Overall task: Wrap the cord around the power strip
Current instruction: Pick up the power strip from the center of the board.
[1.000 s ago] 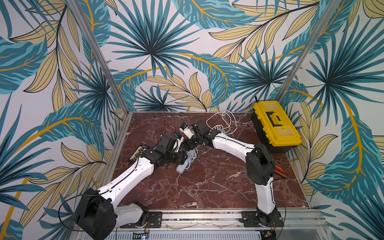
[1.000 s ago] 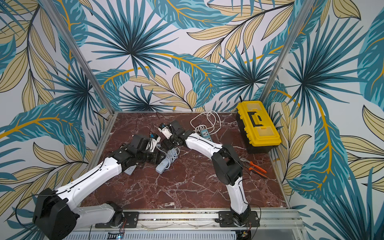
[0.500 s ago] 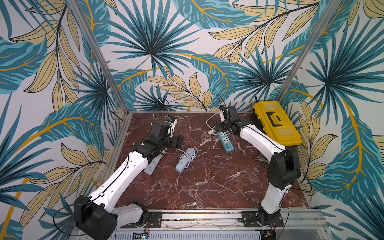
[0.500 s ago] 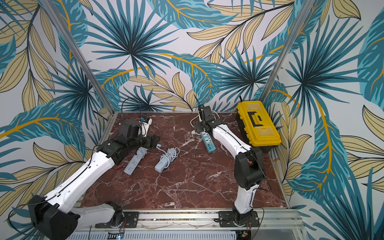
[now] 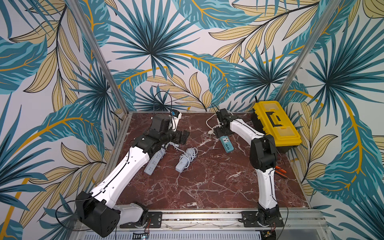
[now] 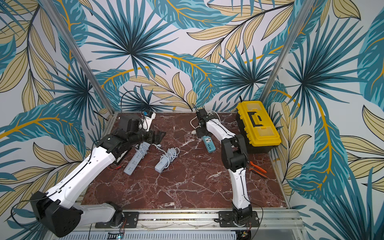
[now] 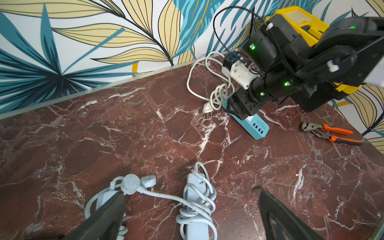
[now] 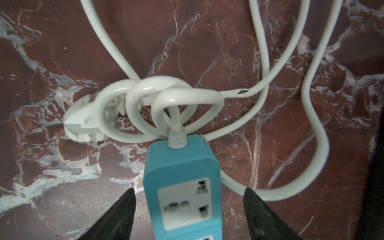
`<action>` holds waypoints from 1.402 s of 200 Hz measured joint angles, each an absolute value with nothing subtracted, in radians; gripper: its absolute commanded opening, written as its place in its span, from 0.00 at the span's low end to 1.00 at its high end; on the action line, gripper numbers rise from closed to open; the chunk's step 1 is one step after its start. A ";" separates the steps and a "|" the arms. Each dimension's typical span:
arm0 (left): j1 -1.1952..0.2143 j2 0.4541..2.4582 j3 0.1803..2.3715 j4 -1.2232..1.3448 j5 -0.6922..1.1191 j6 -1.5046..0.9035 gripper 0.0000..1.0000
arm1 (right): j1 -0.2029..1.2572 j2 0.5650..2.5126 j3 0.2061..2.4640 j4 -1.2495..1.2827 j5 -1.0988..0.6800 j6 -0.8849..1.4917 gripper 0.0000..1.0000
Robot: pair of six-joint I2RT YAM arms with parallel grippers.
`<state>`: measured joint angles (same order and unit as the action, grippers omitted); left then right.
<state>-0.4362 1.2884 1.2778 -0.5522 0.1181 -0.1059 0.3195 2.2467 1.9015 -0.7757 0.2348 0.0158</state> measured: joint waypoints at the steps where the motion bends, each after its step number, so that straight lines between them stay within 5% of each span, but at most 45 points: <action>1: -0.436 1.288 1.278 -0.552 0.118 -0.105 1.00 | 0.319 2.248 1.903 -0.776 0.235 0.016 0.80; 25: -0.414 1.289 1.266 -0.539 0.177 -0.093 0.99 | 0.319 2.307 1.954 -0.794 0.225 0.022 0.73; 61: -0.376 1.292 1.209 -0.515 0.237 -0.090 1.00 | 0.317 2.342 1.991 -0.813 0.209 0.049 0.40; 83: -0.345 1.319 1.224 -0.518 0.246 -0.126 0.87 | 0.318 2.303 1.937 -0.804 0.188 0.084 0.29; 129: -0.328 1.401 1.339 -0.547 0.296 -0.245 0.76 | 0.316 1.941 1.584 -0.733 0.072 0.278 0.26; 169: -0.593 1.506 1.376 -0.548 0.272 -0.381 0.89 | 0.320 1.505 1.296 -0.512 0.012 0.634 0.28; 207: -0.768 1.671 1.411 -0.559 0.286 -0.495 0.89 | 0.395 1.349 1.151 -0.440 0.126 0.941 0.29; 280: -0.805 1.721 1.416 -0.520 0.371 -0.562 0.42 | 0.435 1.325 1.123 -0.390 0.145 1.111 0.35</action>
